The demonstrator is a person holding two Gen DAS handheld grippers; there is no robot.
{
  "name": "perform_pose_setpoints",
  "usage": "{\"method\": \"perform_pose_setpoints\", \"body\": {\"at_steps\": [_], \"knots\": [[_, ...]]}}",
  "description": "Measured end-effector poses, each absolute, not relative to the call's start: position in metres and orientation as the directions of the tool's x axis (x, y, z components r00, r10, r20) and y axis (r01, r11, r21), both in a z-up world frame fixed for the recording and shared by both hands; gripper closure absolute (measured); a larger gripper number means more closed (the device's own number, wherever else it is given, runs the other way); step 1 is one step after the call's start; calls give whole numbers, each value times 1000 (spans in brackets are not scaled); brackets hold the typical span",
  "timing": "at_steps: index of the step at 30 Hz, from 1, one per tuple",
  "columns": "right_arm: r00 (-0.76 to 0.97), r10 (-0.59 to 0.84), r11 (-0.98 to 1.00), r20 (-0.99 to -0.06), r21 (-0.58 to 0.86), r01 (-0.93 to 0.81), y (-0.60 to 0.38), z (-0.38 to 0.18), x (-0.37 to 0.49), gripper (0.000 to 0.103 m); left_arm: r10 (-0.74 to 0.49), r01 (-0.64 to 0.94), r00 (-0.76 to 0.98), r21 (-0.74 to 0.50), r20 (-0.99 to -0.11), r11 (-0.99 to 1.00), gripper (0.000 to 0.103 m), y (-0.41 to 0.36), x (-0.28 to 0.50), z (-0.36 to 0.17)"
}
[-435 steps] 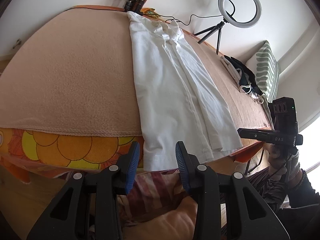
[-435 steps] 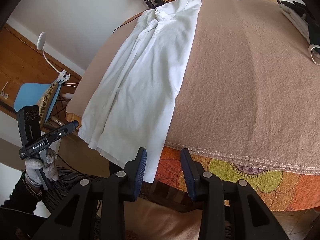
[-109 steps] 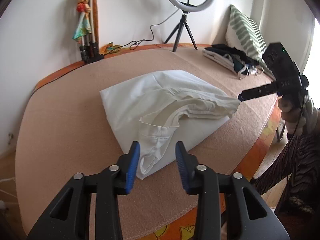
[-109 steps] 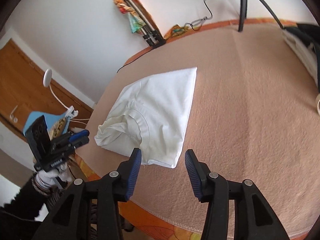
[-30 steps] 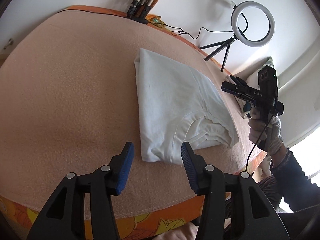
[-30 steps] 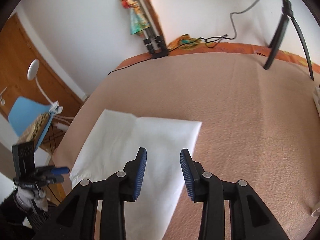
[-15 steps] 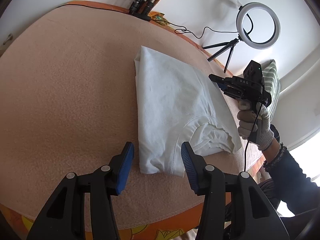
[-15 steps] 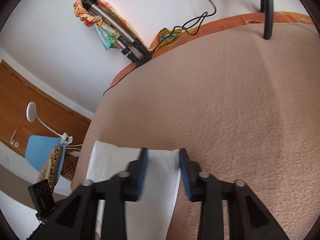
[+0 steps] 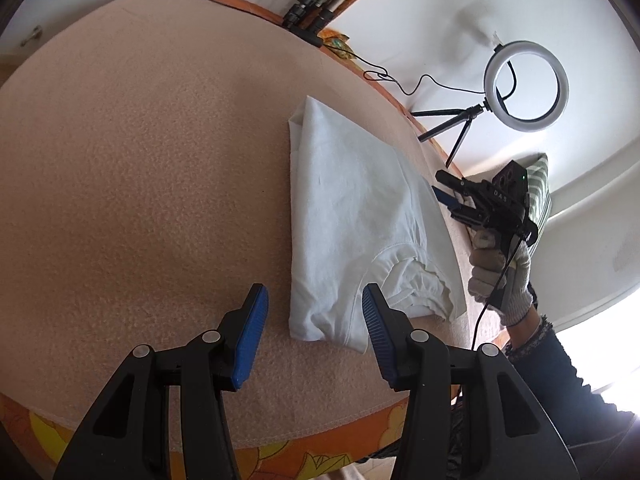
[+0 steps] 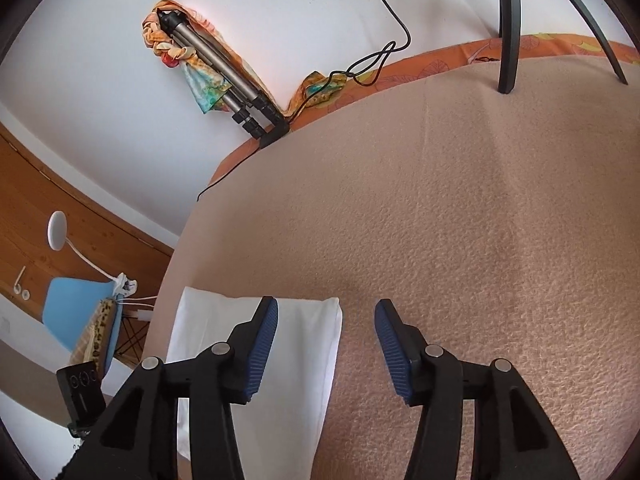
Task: Fold small clothes
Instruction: 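Close the left tool on the folded shirt's edge while the right tool grips it, then lift the folded shirt with both tools and carry it to the clothes stack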
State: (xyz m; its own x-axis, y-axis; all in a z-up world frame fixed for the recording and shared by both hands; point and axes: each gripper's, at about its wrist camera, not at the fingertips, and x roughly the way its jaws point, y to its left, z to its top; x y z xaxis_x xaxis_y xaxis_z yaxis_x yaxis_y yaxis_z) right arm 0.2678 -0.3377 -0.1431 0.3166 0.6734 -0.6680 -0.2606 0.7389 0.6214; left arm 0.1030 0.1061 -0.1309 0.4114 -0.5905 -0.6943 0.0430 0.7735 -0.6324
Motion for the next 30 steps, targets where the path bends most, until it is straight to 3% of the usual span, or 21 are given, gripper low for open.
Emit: {"method": "perform_pose_setpoints", "body": {"at_steps": [12, 19, 22, 24, 26, 30], "knots": [[218, 798, 602, -562, 765, -231, -340, -163, 266, 49, -694, -13, 376, -753, -613, 658, 55, 102, 119, -147], [184, 816, 578, -548, 773, -262, -317, -166, 264, 64, -689, 30, 379, -736, -618, 676, 56, 90, 128, -145], [181, 815, 580, -551, 769, -269, -310, -167, 262, 70, -675, 45, 383, -717, -631, 696, 62, 86, 131, -144], [183, 812, 584, -555, 767, -265, -308, -167, 262, 72, -650, 42, 381, -690, -657, 723, 80, 83, 133, -145], [191, 798, 602, -571, 754, -262, -306, -166, 261, 75, -623, 50, 387, -659, -680, 750, 88, 79, 134, -146], [219, 740, 672, -636, 678, -297, -296, -157, 258, 84, -511, 150, 408, -497, -756, 855, 92, 59, 133, -136]]}}
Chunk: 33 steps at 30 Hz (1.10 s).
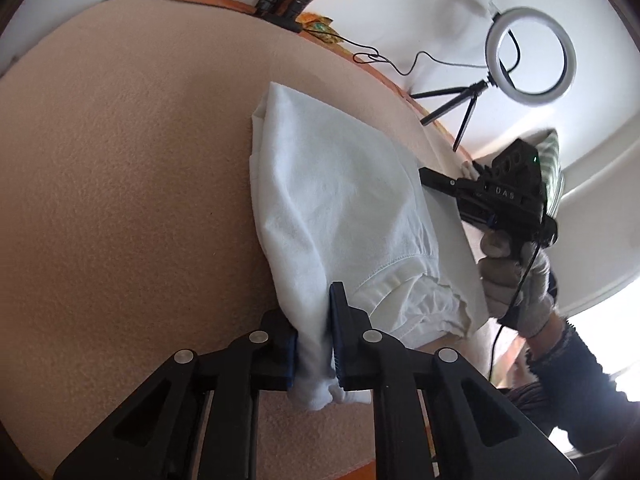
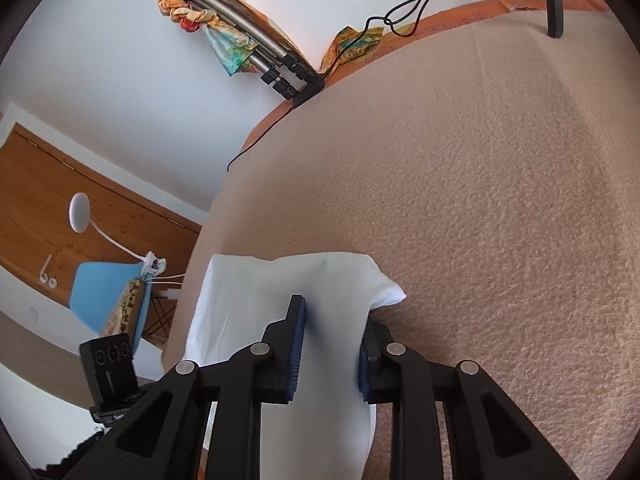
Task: Fold small clothes
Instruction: 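Lift the folded shirt with both tools and carry it to the clothes stack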
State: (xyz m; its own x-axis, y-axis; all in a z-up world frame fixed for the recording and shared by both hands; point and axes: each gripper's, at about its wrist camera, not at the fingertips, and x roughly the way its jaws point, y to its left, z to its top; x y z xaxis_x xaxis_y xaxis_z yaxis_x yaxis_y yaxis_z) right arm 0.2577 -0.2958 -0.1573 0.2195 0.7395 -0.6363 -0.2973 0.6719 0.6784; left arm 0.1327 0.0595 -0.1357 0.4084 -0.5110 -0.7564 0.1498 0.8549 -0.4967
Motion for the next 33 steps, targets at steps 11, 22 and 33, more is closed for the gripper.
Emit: {"method": "perform_pose_setpoints", "body": {"at_steps": [11, 22, 33], "knots": [[364, 483, 843, -796, 310, -440, -258, -126, 234, 98, -276, 358, 542, -79, -793, 930, 94, 13, 112, -116], [487, 410, 862, -772, 153, -484, -249, -81, 211, 100, -315, 413, 624, -39, -715, 910, 95, -6, 99, -84], [577, 413, 875, -704, 131, -466, -276, -28, 184, 100, -409, 481, 627, -84, -663, 873, 95, -37, 95, -65]]}}
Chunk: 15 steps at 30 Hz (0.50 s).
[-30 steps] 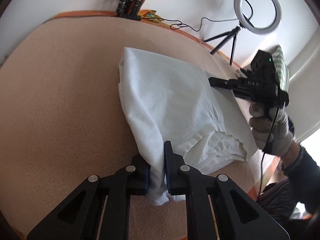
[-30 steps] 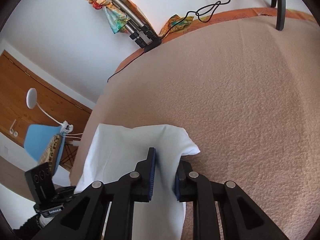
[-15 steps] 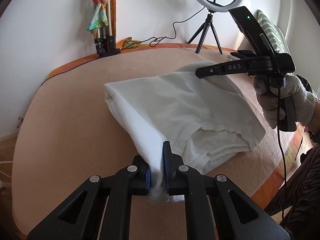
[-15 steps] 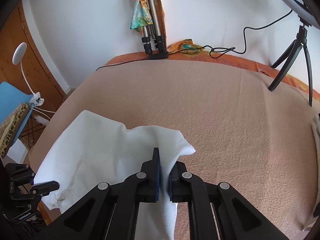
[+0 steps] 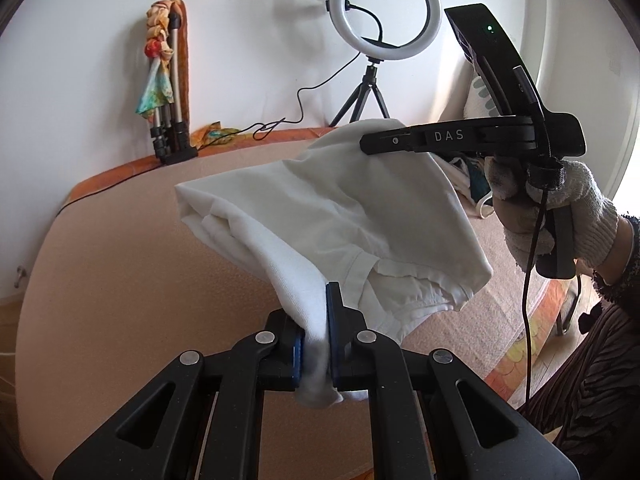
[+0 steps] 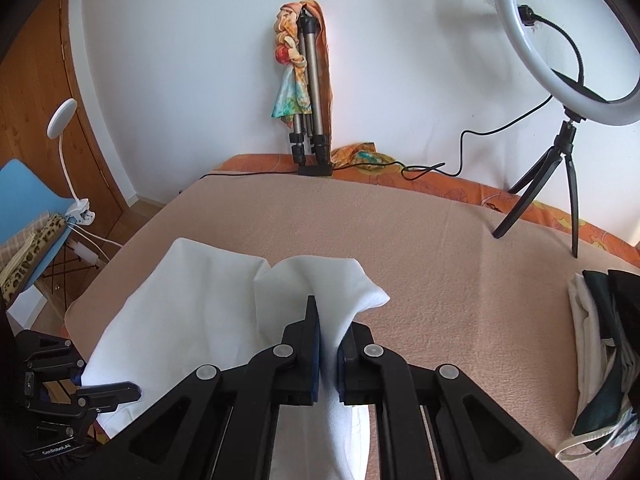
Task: Fold small clothes
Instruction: 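Lift the folded shirt with both tools and carry it to the clothes stack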
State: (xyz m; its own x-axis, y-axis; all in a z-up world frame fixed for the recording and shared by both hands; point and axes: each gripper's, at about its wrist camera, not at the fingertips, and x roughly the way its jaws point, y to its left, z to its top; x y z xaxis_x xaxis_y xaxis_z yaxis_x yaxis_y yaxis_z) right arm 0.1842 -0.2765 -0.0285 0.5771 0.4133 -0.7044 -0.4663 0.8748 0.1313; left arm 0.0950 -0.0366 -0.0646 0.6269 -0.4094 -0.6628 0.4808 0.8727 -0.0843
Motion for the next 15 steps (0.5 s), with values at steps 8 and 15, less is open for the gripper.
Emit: {"method": "perform_pose_setpoints", "body": {"at_steps": [8, 15], "knots": [[633, 388, 902, -669, 136, -409, -321, -1, 175, 100, -484, 558, 609, -95, -628, 824, 95, -83, 97, -56], [678, 345, 926, -649, 117, -359, -366, 17, 168, 100, -553, 640, 579, -87, -599, 763, 95, -130, 102, -40]]}}
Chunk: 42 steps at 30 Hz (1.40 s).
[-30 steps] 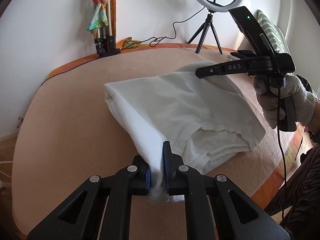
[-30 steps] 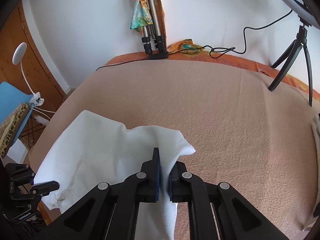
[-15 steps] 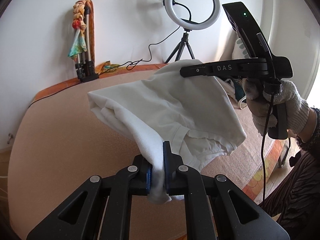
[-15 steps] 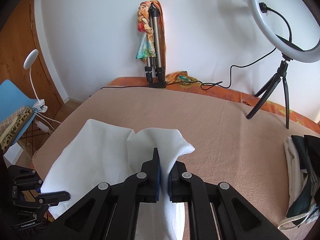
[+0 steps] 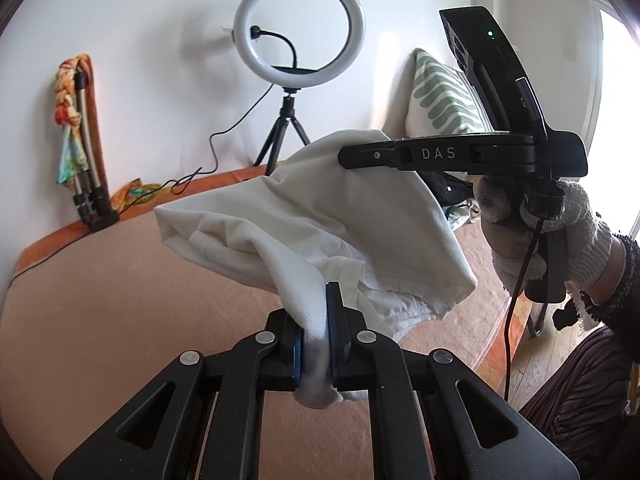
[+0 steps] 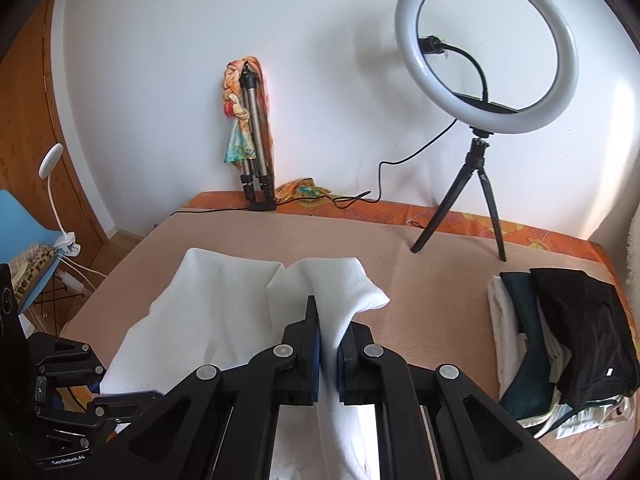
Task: Fold small clothes
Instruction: 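Lift the folded shirt with both tools and carry it to the clothes stack, then lower the folded shirt onto the clothes stack and open both tools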
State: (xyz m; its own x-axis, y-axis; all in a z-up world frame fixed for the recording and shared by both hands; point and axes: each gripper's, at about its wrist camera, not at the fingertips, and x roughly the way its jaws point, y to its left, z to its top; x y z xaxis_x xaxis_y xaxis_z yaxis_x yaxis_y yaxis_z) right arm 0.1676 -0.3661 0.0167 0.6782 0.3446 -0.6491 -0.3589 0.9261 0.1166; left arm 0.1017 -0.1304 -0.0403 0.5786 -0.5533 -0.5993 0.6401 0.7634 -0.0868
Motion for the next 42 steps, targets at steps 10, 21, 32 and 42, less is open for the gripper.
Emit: {"method": "perform_pose_setpoints", "body": {"at_steps": [10, 21, 32, 42], "knots": [[736, 258, 963, -626, 102, -251, -458, 42, 165, 100, -644, 734, 526, -87, -555, 674, 95, -212, 116, -18], [806, 85, 995, -586, 11, -96, -563, 83, 175, 100, -733, 812, 468, -86, -494, 577, 95, -310, 140, 8], [822, -46, 998, -567, -51, 20, -642, 93, 215, 100, -772, 857, 422, -70, -476, 511, 95, -393, 157, 12], [801, -86, 996, -593, -58, 65, -684, 62, 259, 100, -761, 859, 405, -73, -507, 506, 95, -427, 181, -8]]}}
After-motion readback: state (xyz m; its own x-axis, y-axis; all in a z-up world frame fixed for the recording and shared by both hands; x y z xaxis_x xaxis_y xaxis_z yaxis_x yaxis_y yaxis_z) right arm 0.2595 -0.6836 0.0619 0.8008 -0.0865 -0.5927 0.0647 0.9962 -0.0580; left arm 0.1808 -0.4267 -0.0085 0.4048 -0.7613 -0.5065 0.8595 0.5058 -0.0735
